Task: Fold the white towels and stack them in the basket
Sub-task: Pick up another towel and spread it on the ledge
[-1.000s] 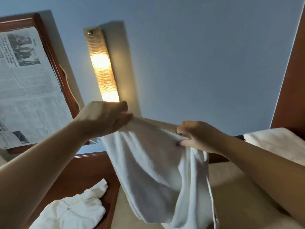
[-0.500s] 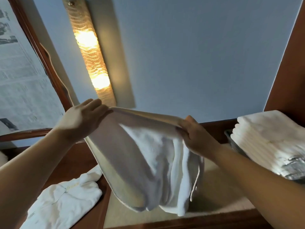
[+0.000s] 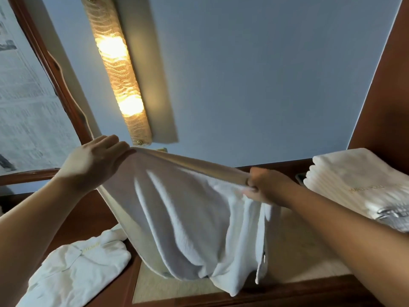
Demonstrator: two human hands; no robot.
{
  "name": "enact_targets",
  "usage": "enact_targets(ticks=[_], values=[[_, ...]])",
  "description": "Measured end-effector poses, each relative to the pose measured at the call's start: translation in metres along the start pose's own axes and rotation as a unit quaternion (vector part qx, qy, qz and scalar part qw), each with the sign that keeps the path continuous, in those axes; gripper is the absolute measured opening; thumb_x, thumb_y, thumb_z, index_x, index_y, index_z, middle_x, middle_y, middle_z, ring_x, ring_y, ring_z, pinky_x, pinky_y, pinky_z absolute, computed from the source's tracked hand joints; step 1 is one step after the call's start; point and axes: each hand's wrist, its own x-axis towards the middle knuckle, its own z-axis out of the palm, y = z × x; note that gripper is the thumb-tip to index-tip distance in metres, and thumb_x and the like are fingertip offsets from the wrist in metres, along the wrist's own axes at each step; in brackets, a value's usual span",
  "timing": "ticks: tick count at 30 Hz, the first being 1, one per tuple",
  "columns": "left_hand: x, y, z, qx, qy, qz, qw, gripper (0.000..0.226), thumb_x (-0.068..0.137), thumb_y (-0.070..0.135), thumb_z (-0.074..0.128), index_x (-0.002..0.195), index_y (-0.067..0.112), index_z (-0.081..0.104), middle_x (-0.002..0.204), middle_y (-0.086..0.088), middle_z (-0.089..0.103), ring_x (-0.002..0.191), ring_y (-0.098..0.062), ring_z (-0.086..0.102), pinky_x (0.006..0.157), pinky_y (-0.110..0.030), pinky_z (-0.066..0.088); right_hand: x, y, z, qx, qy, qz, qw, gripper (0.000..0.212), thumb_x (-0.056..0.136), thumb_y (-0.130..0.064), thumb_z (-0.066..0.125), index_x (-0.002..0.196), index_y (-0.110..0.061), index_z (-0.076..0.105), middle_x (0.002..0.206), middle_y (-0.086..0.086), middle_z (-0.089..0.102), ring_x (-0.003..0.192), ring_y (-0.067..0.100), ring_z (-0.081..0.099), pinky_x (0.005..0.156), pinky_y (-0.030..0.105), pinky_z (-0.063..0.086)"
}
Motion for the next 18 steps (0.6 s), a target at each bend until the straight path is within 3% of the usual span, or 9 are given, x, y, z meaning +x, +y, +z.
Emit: enact_targets(ticks=[2, 5, 7, 9, 12, 15, 18], values=[[-0.001, 0.0, 0.001, 0.007, -0.026, 0.018, 0.999, 0.033, 0.108, 0.033, 0.054, 0.094, 0.008, 0.07, 0.077, -0.007, 0.055, 0.067, -0.029, 0.058, 0.046, -0.042, 0.048, -0.002, 0.001, 0.007, -0.042, -0.07, 0.018, 0.996, 0.044, 0.103, -0.047, 0.055, 0.072, -0.016, 0.05, 0.096, 0.002, 0.054, 0.075, 0.025, 0.055, 0.065, 0.032, 0.037], [0.001, 0.006, 0.007, 0.001, -0.046, -0.041, 0.998, 0.035, 0.109, 0.035, 0.048, 0.097, 0.01, 0.07, 0.078, -0.006, 0.064, 0.069, -0.032, 0.065, 0.049, -0.04, 0.049, 0.005, 0.006, 0.005, 0.046, 0.006, 0.069, 0.997, 0.041, 0.104, -0.047, 0.054, 0.084, -0.011, 0.06, 0.098, 0.007, 0.054, 0.087, 0.031, 0.061, 0.075, 0.035, 0.044], [-0.001, 0.009, 0.012, -0.002, -0.065, -0.076, 0.995, 0.028, 0.11, 0.029, 0.048, 0.106, 0.012, 0.069, 0.081, -0.007, 0.07, 0.069, -0.034, 0.068, 0.051, -0.041, 0.052, 0.01, 0.002, -0.002, 0.143, 0.066, 0.085, 0.984, 0.05, 0.103, -0.046, 0.059, 0.067, -0.011, 0.053, 0.084, 0.007, 0.052, 0.078, 0.028, 0.057, 0.072, 0.039, 0.043], [-0.004, 0.007, 0.017, 0.002, -0.099, -0.087, 0.991, 0.02, 0.105, 0.02, 0.054, 0.115, 0.012, 0.068, 0.084, -0.009, 0.071, 0.073, -0.036, 0.066, 0.053, -0.043, 0.055, 0.013, -0.009, -0.009, 0.179, 0.051, 0.09, 0.978, 0.06, 0.101, -0.052, 0.059, 0.06, -0.011, 0.043, 0.07, 0.007, 0.049, 0.065, 0.023, 0.048, 0.063, 0.039, 0.036], [-0.008, 0.009, 0.028, 0.037, -0.169, -0.114, 0.978, 0.019, 0.09, -0.003, 0.065, 0.108, 0.003, 0.068, 0.093, -0.015, 0.062, 0.081, -0.038, 0.054, 0.062, -0.051, 0.054, 0.017, -0.021, -0.013, 0.196, 0.019, 0.105, 0.975, 0.059, 0.101, -0.057, 0.055, 0.061, -0.015, 0.041, 0.06, 0.002, 0.043, 0.058, 0.019, 0.041, 0.057, 0.037, 0.026], [0.004, 0.038, 0.028, -0.032, -0.204, -0.217, 0.954, 0.027, 0.084, -0.018, 0.057, 0.106, -0.005, 0.063, 0.096, -0.016, 0.055, 0.076, -0.039, 0.059, 0.064, -0.04, 0.049, 0.023, -0.027, -0.013, 0.184, 0.022, 0.101, 0.977, 0.058, 0.104, -0.055, 0.049, 0.061, -0.017, 0.039, 0.059, 0.001, 0.045, 0.059, 0.021, 0.045, 0.056, 0.037, 0.026], [0.015, 0.067, 0.029, -0.081, -0.222, -0.345, 0.908, 0.019, 0.098, -0.005, 0.046, 0.115, 0.003, 0.051, 0.097, -0.01, 0.05, 0.076, -0.028, 0.052, 0.07, -0.038, 0.043, 0.03, -0.039, -0.018, 0.122, 0.026, 0.088, 0.988, 0.055, 0.107, -0.056, 0.04, 0.065, -0.021, 0.044, 0.072, -0.002, 0.048, 0.079, 0.027, 0.057, 0.064, 0.036, 0.034]])
